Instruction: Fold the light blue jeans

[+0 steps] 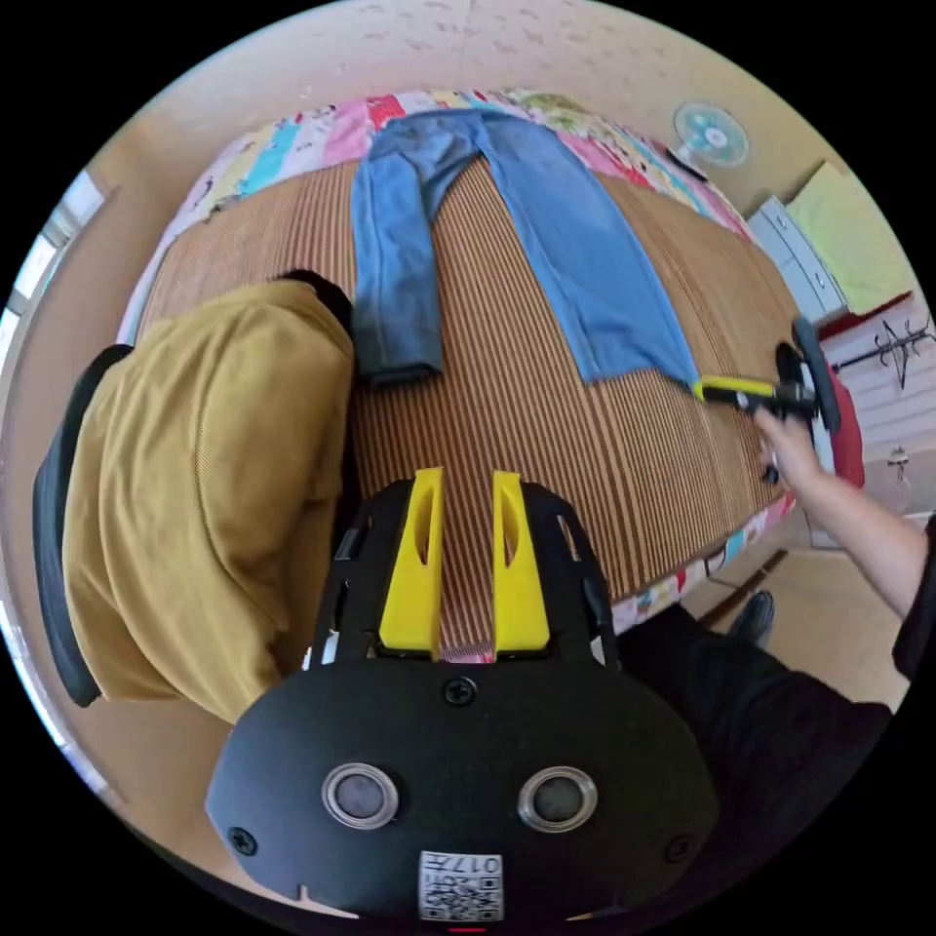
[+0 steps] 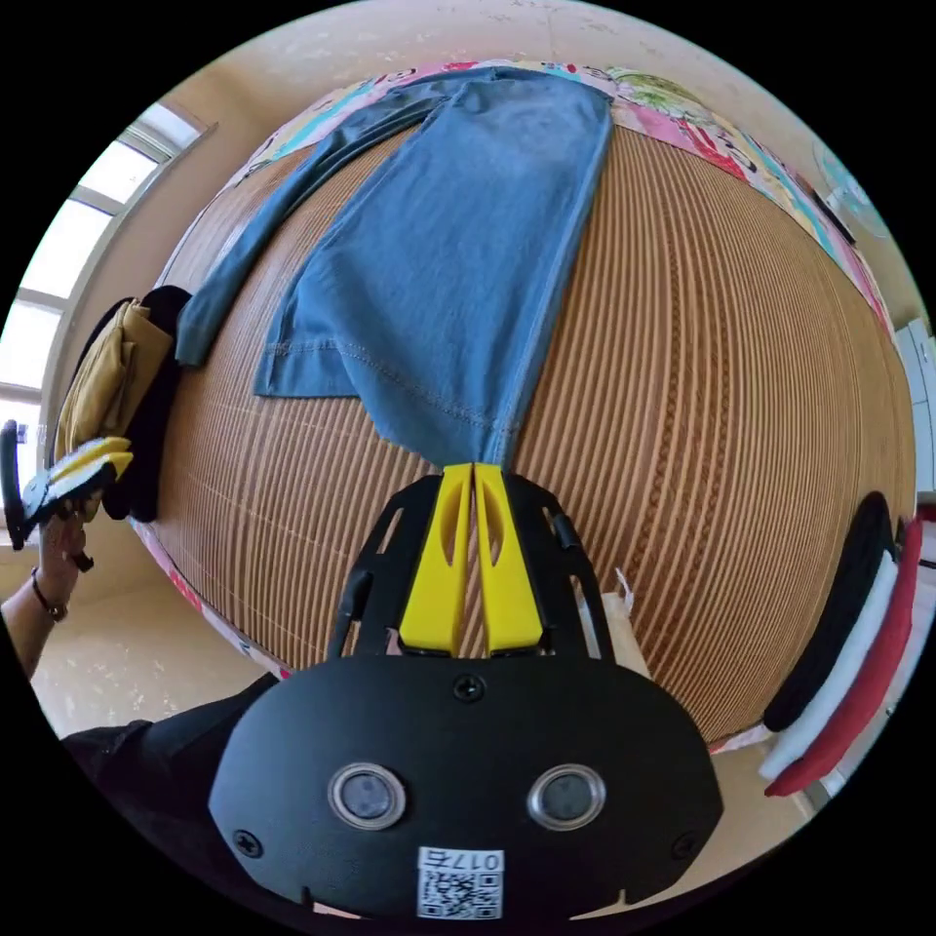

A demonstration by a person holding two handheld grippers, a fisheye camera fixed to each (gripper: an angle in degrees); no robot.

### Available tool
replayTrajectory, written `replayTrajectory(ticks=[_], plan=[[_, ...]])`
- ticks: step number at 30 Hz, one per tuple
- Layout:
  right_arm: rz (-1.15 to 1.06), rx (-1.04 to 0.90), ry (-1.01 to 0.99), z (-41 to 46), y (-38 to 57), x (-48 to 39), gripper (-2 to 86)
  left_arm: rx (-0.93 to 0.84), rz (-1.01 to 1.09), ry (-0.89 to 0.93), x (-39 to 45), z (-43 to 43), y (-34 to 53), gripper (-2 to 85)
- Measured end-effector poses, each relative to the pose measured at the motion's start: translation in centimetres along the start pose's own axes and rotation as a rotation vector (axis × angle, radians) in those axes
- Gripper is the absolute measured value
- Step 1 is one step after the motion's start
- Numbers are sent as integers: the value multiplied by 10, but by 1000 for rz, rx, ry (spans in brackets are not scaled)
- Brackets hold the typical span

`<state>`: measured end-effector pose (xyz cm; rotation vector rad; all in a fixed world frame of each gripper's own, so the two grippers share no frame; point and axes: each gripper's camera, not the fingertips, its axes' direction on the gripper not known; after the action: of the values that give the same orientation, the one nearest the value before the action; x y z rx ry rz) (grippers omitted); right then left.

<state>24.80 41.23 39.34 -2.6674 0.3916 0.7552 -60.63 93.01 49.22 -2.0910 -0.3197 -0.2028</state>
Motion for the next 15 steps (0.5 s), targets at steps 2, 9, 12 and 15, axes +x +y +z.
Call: replayTrajectory(ticks=[2, 9, 12, 15], plan=[[110, -18, -11, -2, 45, 28, 5, 49, -9, 50, -21, -4, -30, 98], [400, 24, -366, -3, 168, 98, 5, -224, -137, -113, -39, 82, -57, 72], [460, 75, -321, -16, 200, 90, 5, -157, -101, 123, -30, 61, -37, 47], [474, 162, -311, -38, 227, 69, 5, -20, -26, 689, -25, 23, 8, 39]])
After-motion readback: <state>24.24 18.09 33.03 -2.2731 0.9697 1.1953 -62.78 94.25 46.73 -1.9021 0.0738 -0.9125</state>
